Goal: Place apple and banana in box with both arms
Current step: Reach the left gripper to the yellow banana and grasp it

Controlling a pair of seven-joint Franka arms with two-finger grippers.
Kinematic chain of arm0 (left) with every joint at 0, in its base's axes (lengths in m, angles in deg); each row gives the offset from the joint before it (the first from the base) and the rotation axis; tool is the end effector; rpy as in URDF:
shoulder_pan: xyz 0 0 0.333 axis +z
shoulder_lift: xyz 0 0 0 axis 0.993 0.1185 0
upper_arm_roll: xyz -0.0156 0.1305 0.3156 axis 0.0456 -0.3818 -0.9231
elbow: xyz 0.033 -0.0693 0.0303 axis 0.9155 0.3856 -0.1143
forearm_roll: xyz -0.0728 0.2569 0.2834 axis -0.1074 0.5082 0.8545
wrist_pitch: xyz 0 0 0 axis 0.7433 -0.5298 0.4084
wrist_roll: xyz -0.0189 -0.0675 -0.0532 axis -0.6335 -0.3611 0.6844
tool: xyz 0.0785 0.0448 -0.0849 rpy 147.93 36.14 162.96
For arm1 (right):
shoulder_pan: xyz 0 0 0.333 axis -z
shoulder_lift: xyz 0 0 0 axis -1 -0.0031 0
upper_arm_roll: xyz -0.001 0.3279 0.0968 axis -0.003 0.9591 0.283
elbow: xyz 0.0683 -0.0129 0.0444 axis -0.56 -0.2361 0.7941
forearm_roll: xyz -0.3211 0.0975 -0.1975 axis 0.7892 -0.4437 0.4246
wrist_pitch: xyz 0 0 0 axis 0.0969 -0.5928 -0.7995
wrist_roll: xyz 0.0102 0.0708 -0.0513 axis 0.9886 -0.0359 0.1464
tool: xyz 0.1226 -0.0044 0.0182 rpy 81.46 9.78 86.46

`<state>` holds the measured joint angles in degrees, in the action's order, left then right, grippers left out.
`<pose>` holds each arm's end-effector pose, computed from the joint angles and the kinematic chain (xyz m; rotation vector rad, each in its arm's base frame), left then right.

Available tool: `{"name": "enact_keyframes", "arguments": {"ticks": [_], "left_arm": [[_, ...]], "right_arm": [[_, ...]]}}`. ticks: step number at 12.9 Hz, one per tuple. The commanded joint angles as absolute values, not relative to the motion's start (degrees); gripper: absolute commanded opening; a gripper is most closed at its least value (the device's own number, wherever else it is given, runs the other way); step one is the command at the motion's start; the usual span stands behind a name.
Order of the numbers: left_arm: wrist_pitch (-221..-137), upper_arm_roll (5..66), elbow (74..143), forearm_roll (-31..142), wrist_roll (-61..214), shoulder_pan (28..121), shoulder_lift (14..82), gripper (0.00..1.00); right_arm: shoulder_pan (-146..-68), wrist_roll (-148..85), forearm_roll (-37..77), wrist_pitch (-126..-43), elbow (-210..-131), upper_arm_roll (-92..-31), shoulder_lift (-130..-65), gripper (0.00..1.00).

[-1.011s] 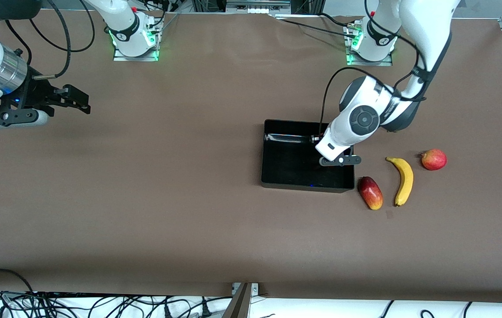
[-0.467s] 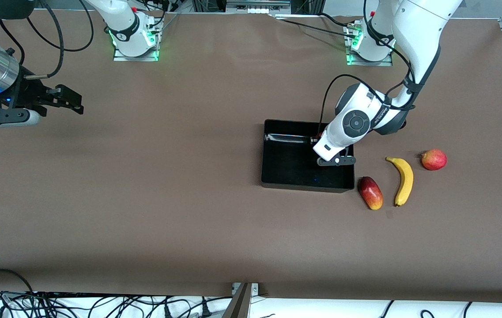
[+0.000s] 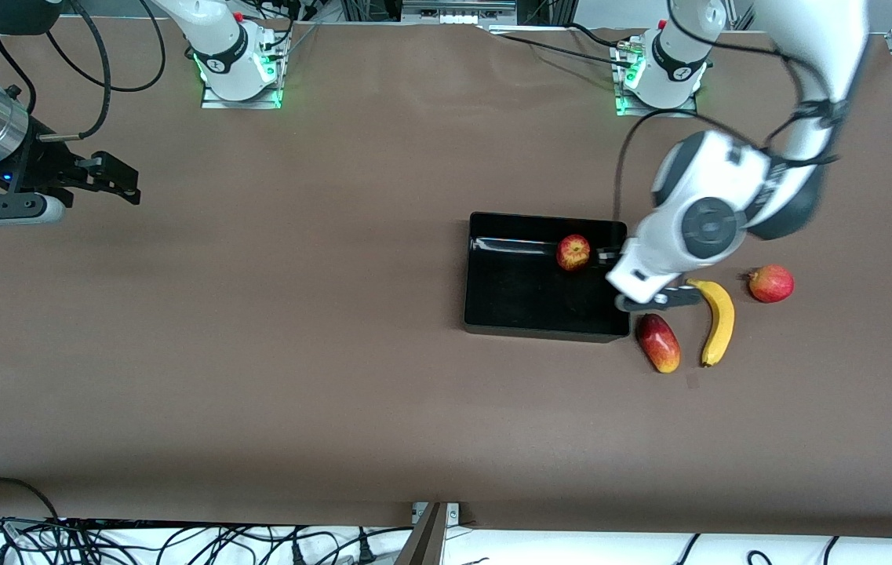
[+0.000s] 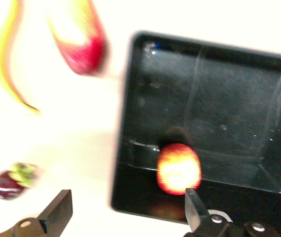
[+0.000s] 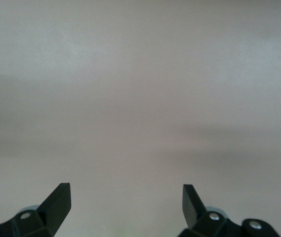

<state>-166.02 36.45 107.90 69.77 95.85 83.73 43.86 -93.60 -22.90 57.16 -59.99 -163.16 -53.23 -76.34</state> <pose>0.5965 -0.1730 0.3688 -3.0488 -0.1475 0.3906 0.5623 0.0618 0.5987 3.1291 0.0866 -0.0807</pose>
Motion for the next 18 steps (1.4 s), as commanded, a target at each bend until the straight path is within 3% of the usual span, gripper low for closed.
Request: {"name": "enact_keyframes", "arguments": {"ticks": [1, 8, 11, 12, 13, 15, 16, 18], "left_arm": [[-165.8, 36.5, 106.7, 73.0, 80.3, 90.9, 46.1, 1.00], [-183.7, 36.5, 107.9, 78.8, 49.5, 102.8, 56.3, 1.00], [-196.2, 36.5, 114.2, 80.4, 48.0, 105.3, 58.6, 1.00], [-198.1, 36.5, 115.7, 81.0, 47.8, 106.1, 58.5, 0.87], [-198.2, 36.5, 115.9, 81.3, 47.7, 106.1, 58.6, 0.44], [-198.4, 36.5, 115.9, 81.4, 47.1, 106.5, 59.0, 0.11], [-198.2, 36.5, 115.8, 81.4, 46.8, 106.5, 58.9, 0.00], [-197.5, 36.5, 115.4, 81.4, 47.0, 106.5, 58.4, 0.00]], "right_arm": [[-93.2, -22.8, 57.8, -59.7, -162.2, -52.6, -76.6, 1.00], [-93.0, -22.8, 58.0, -60.7, -162.3, -52.6, -76.7, 1.00], [-93.1, -22.8, 57.8, -61.1, -162.2, -52.6, -76.7, 1.00], [-93.1, -22.8, 57.7, -61.2, -162.2, -52.6, -76.7, 1.00], [-93.1, -22.8, 57.7, -61.2, -162.2, -52.5, -76.7, 1.00], [-93.1, -22.8, 57.7, -61.7, -162.2, -52.5, -76.7, 1.00], [-93.1, -22.8, 57.7, -61.9, -162.2, -52.5, -76.7, 1.00], [-93.1, -22.8, 57.7, -62.0, -162.2, -52.5, -76.7, 1.00]]}}
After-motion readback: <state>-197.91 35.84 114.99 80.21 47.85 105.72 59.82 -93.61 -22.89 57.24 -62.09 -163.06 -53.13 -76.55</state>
